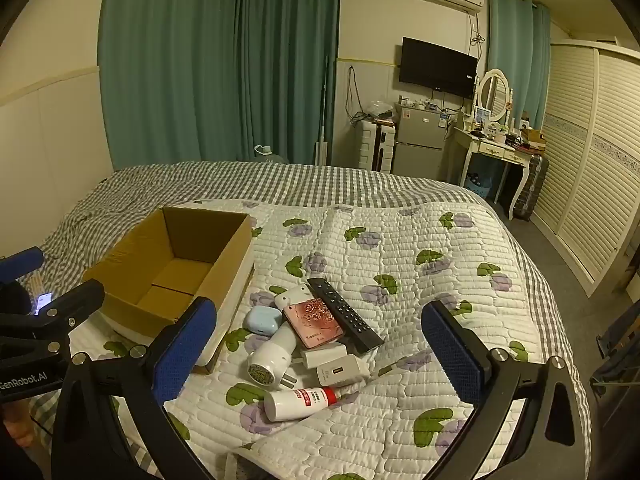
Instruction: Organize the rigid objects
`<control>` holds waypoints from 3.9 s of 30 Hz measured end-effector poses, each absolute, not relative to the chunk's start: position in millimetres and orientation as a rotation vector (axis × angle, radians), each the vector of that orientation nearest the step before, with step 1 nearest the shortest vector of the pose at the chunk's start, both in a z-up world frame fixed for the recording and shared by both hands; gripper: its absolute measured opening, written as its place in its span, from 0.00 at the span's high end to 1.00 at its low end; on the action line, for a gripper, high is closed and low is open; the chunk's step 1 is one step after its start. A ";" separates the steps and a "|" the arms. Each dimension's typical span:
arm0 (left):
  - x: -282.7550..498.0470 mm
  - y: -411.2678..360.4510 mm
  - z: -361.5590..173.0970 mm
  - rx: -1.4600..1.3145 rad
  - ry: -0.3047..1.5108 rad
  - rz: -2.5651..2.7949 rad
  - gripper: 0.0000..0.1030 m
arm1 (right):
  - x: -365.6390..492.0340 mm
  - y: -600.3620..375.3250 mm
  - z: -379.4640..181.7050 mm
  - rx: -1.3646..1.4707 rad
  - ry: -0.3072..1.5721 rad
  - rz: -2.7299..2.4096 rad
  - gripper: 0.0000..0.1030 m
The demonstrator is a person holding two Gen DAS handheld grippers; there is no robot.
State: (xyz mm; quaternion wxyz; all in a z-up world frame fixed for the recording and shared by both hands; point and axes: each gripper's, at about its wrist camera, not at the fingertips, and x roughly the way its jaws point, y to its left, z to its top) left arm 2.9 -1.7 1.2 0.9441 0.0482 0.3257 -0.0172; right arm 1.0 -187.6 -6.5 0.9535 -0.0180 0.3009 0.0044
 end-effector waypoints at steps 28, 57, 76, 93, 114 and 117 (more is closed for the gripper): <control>0.7 -1.5 1.3 0.098 0.657 -0.033 0.00 | -1.0 -190.0 -8.7 -0.036 0.612 0.009 0.00; -5.1 -9.8 -1.0 0.099 0.659 -0.040 0.00 | -1.9 -189.5 -10.8 -0.037 0.617 0.011 0.00; 2.0 -3.1 8.2 0.119 0.653 -0.027 0.01 | 1.6 -191.4 -4.2 -0.050 0.604 0.011 0.00; 81.7 102.8 -33.2 0.182 0.905 0.115 0.10 | 35.9 -224.0 -45.9 -0.144 0.717 -0.055 0.00; 118.7 93.4 -80.0 0.227 1.094 0.016 0.92 | 84.0 -162.6 -121.0 -0.085 0.922 0.102 0.00; 118.4 93.6 -79.8 0.225 1.093 0.015 0.92 | 93.6 -153.9 -138.1 -0.065 0.976 0.099 0.01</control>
